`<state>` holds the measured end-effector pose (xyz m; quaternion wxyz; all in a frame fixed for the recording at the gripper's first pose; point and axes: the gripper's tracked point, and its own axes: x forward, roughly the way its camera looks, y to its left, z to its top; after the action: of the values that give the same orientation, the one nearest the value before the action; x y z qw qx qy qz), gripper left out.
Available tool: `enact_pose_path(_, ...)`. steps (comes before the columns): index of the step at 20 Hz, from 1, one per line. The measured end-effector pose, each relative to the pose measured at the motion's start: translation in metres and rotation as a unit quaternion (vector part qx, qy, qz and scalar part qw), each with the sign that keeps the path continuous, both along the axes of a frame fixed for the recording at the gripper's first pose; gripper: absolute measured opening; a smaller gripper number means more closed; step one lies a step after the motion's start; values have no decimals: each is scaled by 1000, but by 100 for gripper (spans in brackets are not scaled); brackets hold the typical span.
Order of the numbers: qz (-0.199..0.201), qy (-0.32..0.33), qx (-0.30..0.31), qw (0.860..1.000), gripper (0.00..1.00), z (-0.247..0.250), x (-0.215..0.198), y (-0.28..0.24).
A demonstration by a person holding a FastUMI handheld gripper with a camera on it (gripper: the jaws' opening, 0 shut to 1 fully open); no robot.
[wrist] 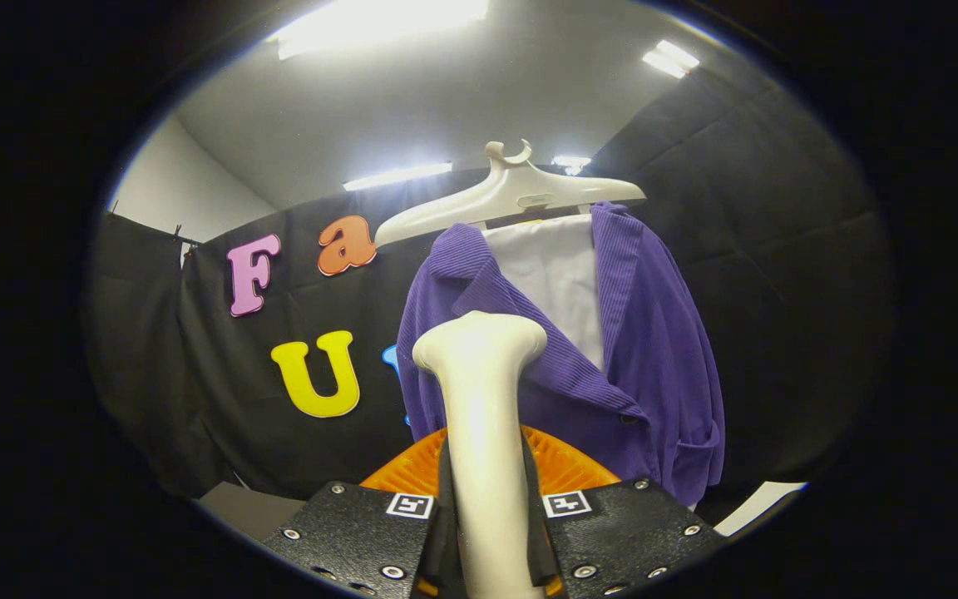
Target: Iron the clothes twice with a garment steamer, once on the left side and once on the right side.
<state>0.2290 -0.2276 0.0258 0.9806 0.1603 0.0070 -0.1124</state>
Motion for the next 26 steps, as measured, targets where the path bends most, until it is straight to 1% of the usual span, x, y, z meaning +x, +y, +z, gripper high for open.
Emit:
enact_pose_path(3, 0, 7, 3, 1000, 33, -20, -4, 2)
enact_pose_path(17, 8, 106, 7, 994, 33, -141, -27, 18)
enact_pose_path(22, 6, 124, 16, 992, 33, -169, -35, 17)
enact_pose_path(26, 5, 153, 15, 988, 33, -195, -49, 19)
